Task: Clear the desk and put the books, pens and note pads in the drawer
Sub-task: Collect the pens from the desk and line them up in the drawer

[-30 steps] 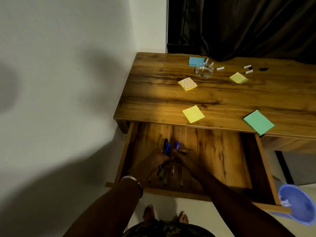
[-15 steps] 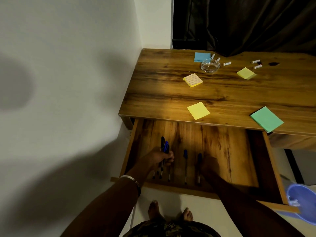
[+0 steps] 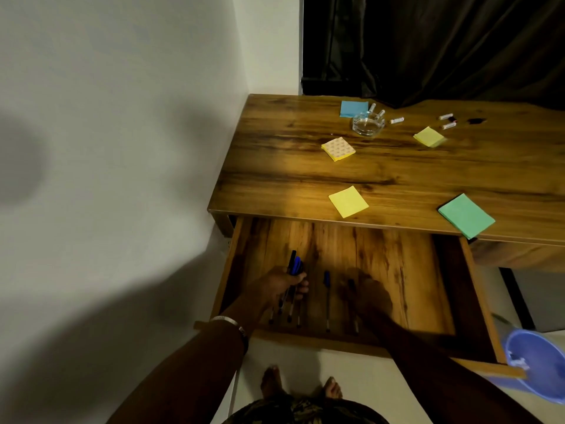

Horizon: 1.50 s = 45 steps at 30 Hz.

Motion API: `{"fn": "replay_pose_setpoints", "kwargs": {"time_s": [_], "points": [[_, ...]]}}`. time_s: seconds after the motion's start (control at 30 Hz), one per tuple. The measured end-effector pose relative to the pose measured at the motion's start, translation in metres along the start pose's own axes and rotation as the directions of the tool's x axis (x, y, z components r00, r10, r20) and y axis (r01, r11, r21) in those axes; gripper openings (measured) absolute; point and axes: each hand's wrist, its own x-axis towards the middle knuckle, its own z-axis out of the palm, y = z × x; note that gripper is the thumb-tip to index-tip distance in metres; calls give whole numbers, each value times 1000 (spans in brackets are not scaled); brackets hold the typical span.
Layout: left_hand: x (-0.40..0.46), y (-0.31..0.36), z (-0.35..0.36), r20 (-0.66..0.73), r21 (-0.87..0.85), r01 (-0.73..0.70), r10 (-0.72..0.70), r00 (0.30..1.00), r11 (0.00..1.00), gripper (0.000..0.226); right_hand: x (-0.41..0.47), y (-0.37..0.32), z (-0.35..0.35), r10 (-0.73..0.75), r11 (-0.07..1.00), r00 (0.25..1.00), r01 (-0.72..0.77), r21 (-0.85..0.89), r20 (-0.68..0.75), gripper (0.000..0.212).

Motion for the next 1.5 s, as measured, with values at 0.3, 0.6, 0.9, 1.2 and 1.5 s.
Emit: {"fn": "replay_pose_setpoints", "kwargs": {"time_s": [0.3,0.6,0.9,1.2,1.5], "points": [[8,4,15,-51,70,-112,116,992,991,27,0,-61,-3,-230,833,914,9,553,333,21],[11,2,20,-94,152,-112,127,987,982,31,18,-60,-4,-140,842,922,-81,534,361,17],[7,5,9,-92,15,-106,107,990,994,17,47,-27,5,61,947,990,-98,307,130,30],[2,8,-4,-64,-16,-97,96,993,995,32,67,-13,26,45,992,968,-73,105,247,27],[3,12,-8,-49,-47,-42,39,998,998,19,62,-21,27,29,985,993,-47,167,112,38]]}}
